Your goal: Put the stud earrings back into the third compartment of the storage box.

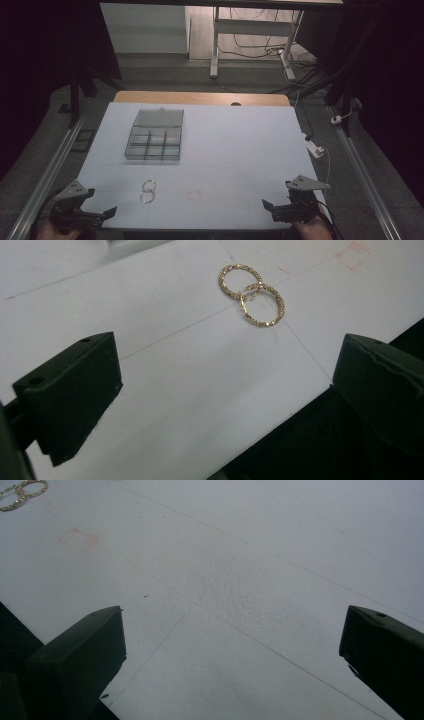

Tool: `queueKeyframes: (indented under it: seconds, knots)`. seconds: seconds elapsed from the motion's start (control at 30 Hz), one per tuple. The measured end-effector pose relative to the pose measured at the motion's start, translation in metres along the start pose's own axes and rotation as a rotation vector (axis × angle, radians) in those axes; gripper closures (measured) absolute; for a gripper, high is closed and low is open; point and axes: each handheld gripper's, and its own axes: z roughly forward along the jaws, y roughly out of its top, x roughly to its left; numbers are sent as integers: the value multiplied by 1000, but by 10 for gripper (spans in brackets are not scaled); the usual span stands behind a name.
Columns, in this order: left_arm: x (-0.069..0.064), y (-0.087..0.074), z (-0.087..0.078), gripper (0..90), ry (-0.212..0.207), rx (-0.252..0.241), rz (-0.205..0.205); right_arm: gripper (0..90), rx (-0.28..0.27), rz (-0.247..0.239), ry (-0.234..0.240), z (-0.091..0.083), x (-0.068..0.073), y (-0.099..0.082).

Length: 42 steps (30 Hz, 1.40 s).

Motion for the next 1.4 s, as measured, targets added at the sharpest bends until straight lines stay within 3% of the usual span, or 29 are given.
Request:
queueKeyframes:
  seconds: [0.23,1.0,1.4]
  knots:
    - [0,1,1,0,-26,10,8,0,1,35,41,0,-5,0]
    - [0,4,3,0,-34,33,3,0,36,18,47,3,-3,1]
    - [1,6,2,0,-67,14,-5,0,41,14,52,4,-3,1]
